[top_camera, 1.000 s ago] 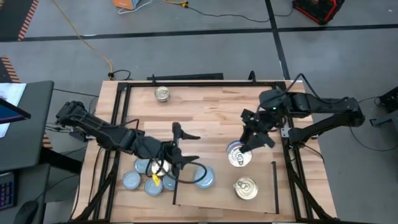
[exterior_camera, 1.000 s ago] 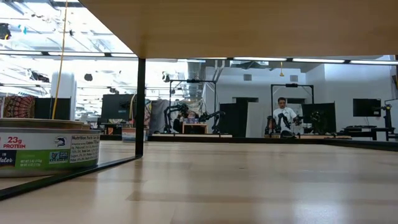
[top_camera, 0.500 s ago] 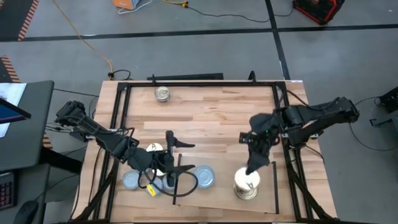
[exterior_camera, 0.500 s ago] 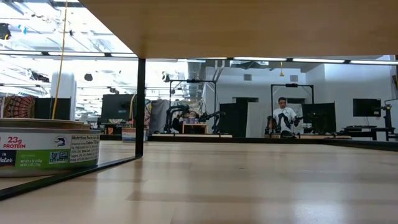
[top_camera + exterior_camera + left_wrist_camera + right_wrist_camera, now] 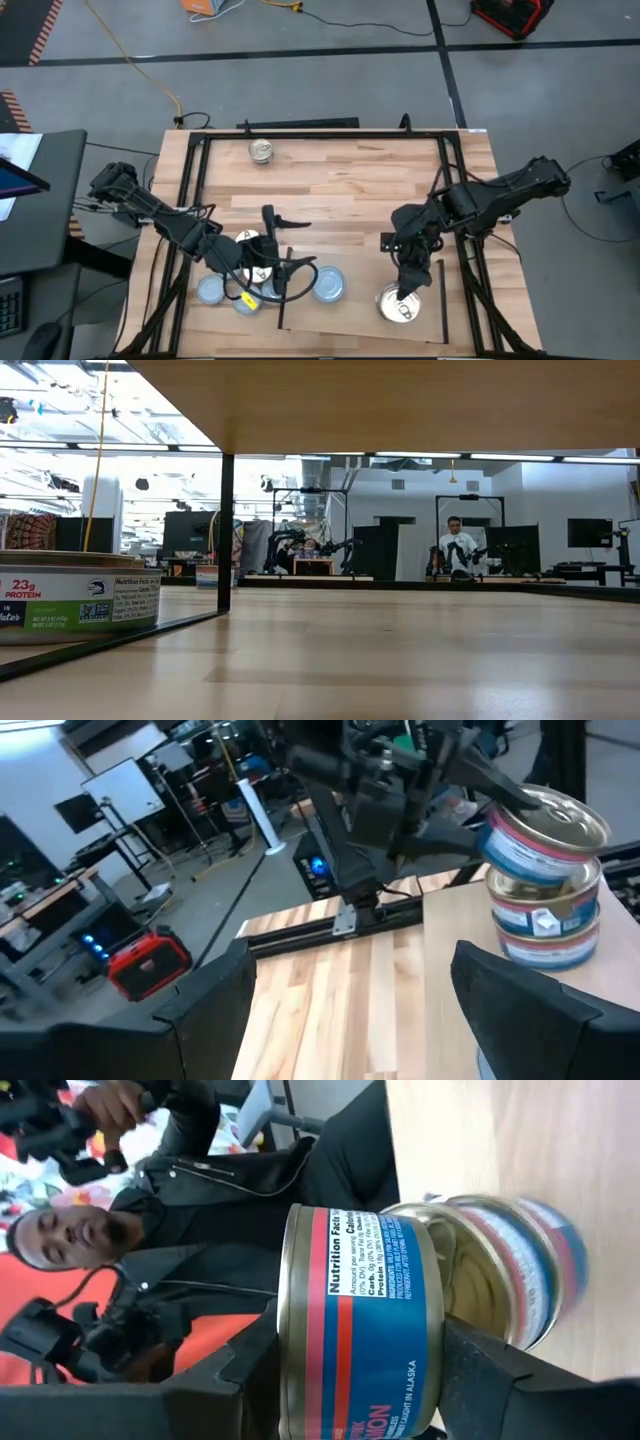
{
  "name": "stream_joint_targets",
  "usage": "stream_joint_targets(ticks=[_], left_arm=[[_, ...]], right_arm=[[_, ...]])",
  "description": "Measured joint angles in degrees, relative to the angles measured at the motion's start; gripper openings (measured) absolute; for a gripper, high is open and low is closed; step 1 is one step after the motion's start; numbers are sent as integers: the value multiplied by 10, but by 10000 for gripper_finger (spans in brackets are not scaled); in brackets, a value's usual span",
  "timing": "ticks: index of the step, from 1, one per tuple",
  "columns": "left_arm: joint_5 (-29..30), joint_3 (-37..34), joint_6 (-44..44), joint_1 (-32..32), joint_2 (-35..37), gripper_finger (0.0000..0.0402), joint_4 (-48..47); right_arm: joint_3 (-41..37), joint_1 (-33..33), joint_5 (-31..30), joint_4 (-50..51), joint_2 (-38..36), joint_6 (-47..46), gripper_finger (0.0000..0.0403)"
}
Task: Stack canned seafood by type on shelf
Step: Stack the blue-pink tuna can on the top of the blue-pink tuna cans on the shelf
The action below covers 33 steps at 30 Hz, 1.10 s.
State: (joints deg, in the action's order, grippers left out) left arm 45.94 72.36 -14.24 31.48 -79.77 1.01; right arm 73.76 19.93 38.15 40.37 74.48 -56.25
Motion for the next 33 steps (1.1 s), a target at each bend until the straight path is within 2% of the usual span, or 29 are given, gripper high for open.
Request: stream_joint_targets(ticks=[6, 22, 33], left_arm=[[37, 0, 15, 0, 0, 319, 0], [50, 0, 32, 0, 0, 319, 0], [60, 0, 32, 0, 0, 319, 0]], right_arm=[[0, 1, 12, 4, -2, 20, 225], [0, -6, 22, -1, -1, 58, 226], [0, -6, -19, -1, -1, 54, 237]])
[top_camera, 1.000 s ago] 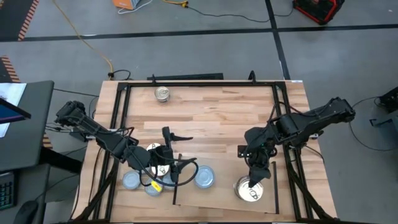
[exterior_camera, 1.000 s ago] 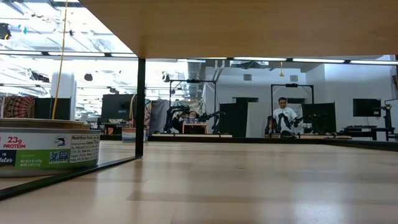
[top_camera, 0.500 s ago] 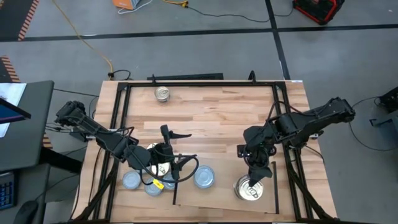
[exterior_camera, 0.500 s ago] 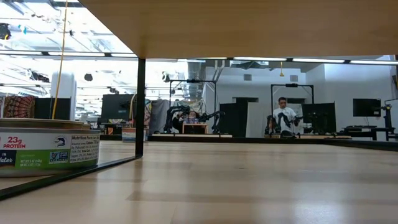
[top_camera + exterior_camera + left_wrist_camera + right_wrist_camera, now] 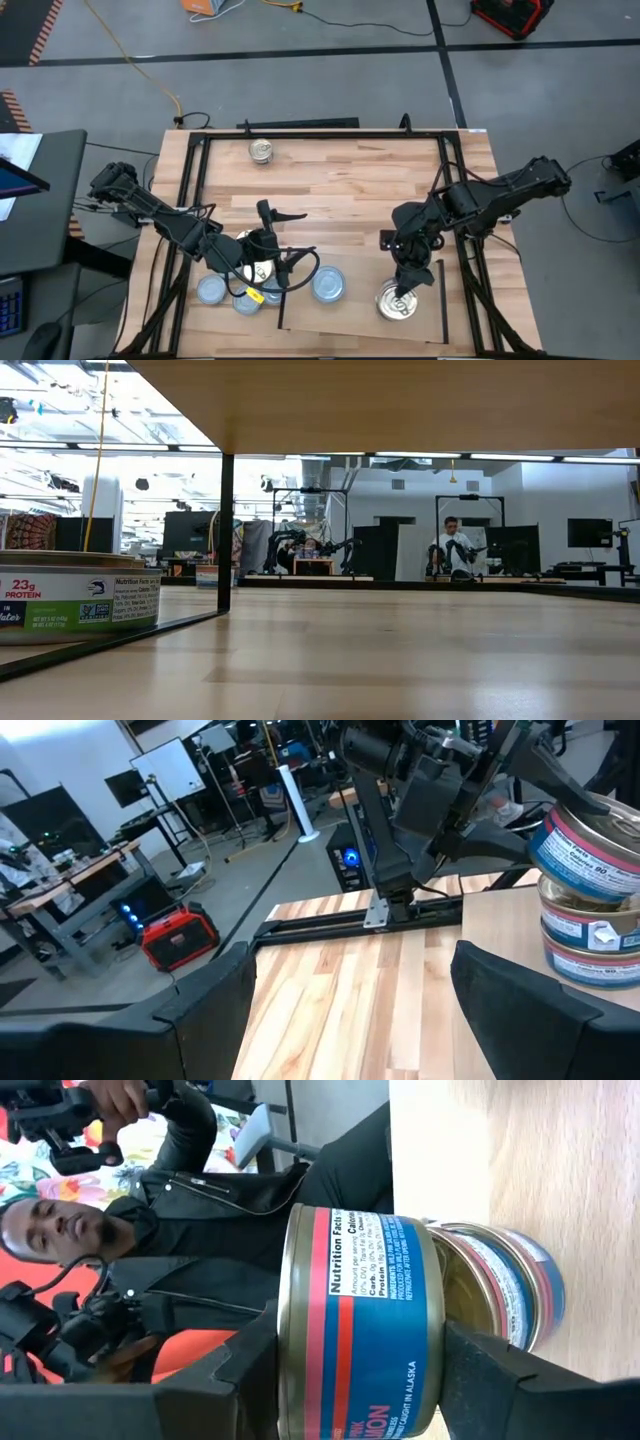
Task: Stack canned seafood by type on shelf
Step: Stack the blue-pink tuna can on the top of the blue-pink tuna cans on the shelf
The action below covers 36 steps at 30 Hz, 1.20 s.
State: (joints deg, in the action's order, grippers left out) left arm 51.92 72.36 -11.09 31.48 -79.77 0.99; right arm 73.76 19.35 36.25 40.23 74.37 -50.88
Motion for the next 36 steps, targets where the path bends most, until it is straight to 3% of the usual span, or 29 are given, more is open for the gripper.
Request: stream_joint_targets(ticks=[18, 36], left_arm=[[1, 0, -5, 0, 0, 319, 0], [14, 0, -1, -7, 0, 319, 2]], right_arm=[[0, 0, -18, 26, 0, -41, 268], [0, -12, 32, 27, -1, -76, 277]])
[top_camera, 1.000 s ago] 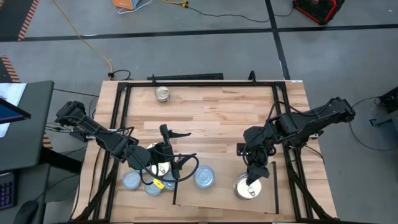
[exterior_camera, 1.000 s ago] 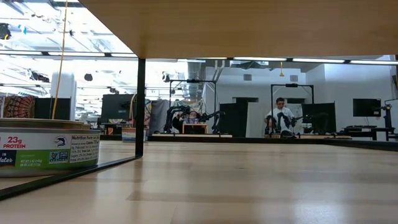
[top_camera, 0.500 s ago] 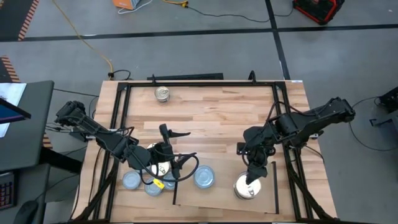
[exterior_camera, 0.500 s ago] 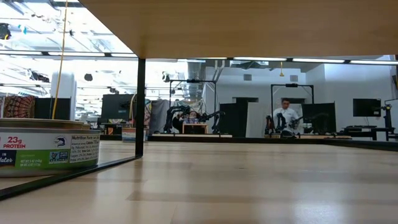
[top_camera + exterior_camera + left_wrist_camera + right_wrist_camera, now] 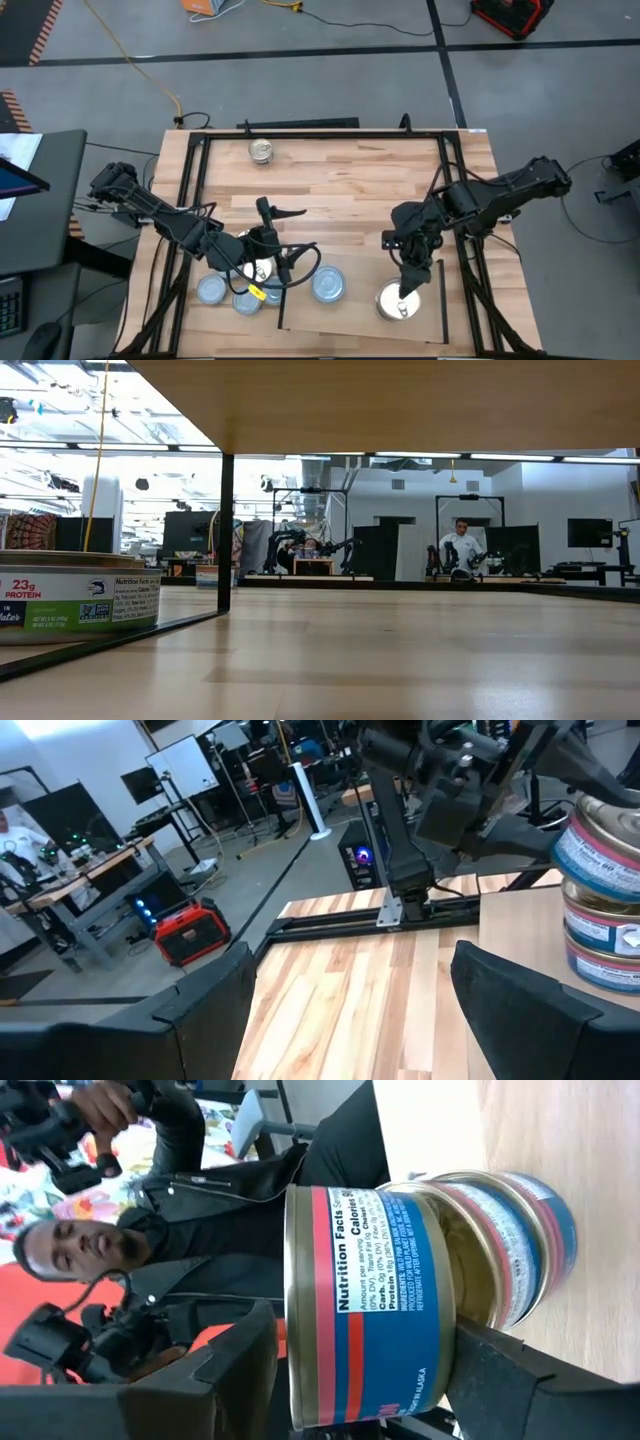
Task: Stack canned seafood by type on shelf
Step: Stack the blue-pink tuna can on the top of the blue-pink tuna cans on the shelf
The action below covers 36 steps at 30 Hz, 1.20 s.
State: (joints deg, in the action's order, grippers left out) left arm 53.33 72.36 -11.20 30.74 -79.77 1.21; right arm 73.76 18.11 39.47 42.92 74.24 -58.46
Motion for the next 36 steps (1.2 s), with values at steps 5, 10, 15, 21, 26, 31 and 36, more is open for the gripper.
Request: stream_joint_targets(ticks=[5, 10, 15, 21, 26, 31, 36], left_arm=[[0, 0, 1, 0, 0, 319, 0], [0, 0, 0, 0, 0, 319, -1], [0, 0, 0, 0, 0, 319, -1], [0, 0, 0, 0, 0, 319, -1], [0, 0, 0, 0, 0, 319, -1], [0, 0, 1, 0, 0, 319, -1], [0, 0, 4, 0, 0, 319, -1]], right_arm=[[0, -14, 5, 2, 0, -12, 277], [0, -14, 10, 37, 0, -19, 277], [0, -7, 1, 41, 0, -12, 277], [0, -4, -8, 39, 0, -8, 277], [0, -3, -21, 37, 0, -7, 276], [0, 3, -28, 27, 0, -14, 276], [0, 11, -27, 31, 1, -13, 276]])
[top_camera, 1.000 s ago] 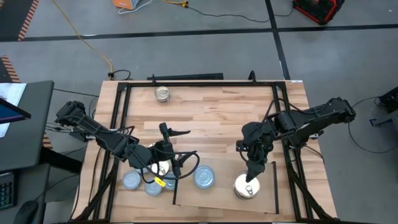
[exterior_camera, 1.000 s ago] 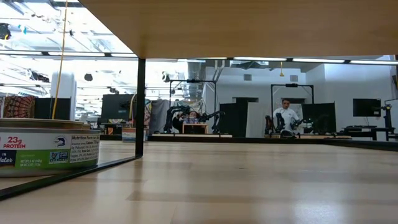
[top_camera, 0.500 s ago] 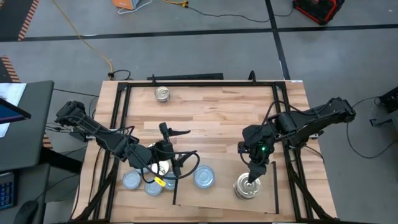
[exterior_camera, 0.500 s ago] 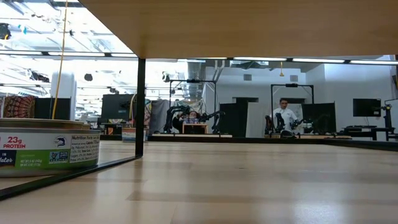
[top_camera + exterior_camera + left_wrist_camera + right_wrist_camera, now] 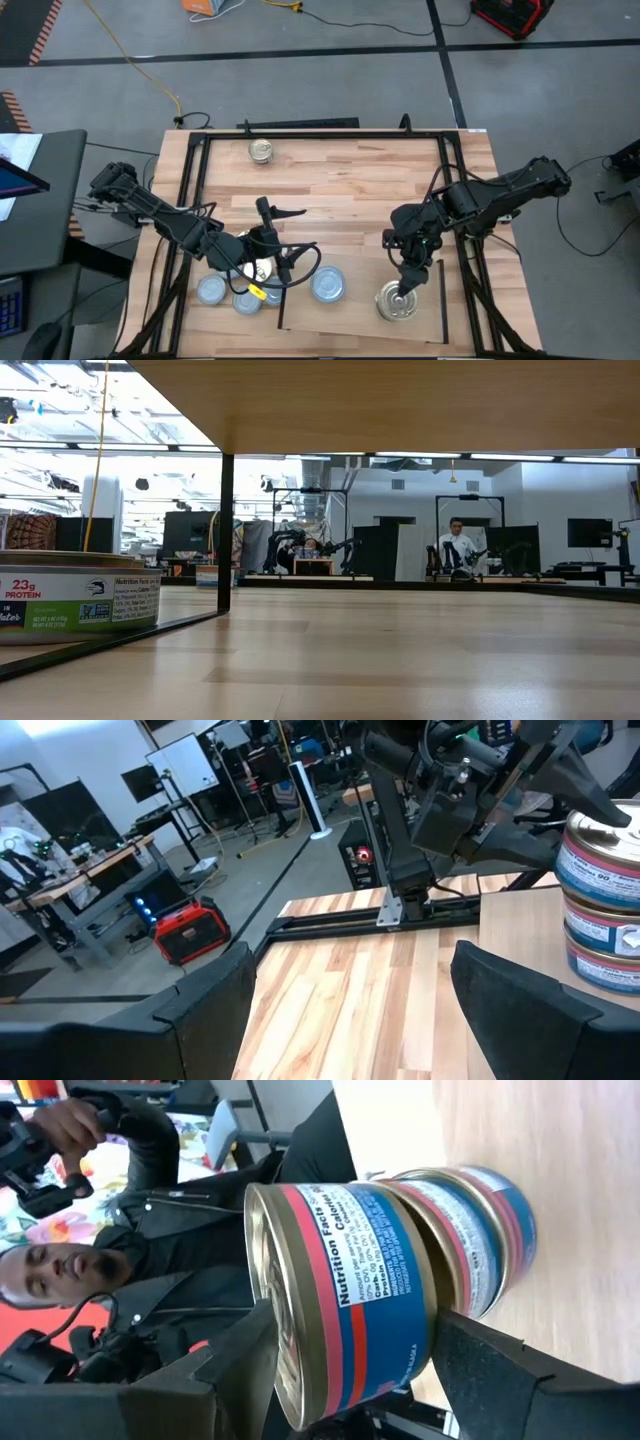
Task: Stack canned seafood by type on shelf
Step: Stack the blue-pink tuna can on the top of the blue-pink tuna cans on the shelf
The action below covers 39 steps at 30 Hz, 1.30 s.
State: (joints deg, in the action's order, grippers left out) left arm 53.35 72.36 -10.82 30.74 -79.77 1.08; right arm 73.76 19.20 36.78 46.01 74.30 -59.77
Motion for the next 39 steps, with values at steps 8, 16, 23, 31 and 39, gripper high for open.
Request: stream_joint_targets(ticks=[8, 16, 23, 31, 39], left_arm=[[0, 0, 0, 0, 0, 319, -1], [0, 0, -1, 0, 0, 319, -1], [0, 0, -1, 0, 0, 319, -1], [-5, 0, 0, 0, 0, 319, -2], [-57, 0, 52, -18, 18, 319, -85]], right_arm=[[0, 2, -3, 3, 0, -2, 276], [0, 13, -14, 7, 0, -4, 276], [0, 12, -13, 18, -1, -1, 276], [0, -15, 23, 34, -21, 16, 276], [0, -121, -64, 86, -63, 200, 276]])
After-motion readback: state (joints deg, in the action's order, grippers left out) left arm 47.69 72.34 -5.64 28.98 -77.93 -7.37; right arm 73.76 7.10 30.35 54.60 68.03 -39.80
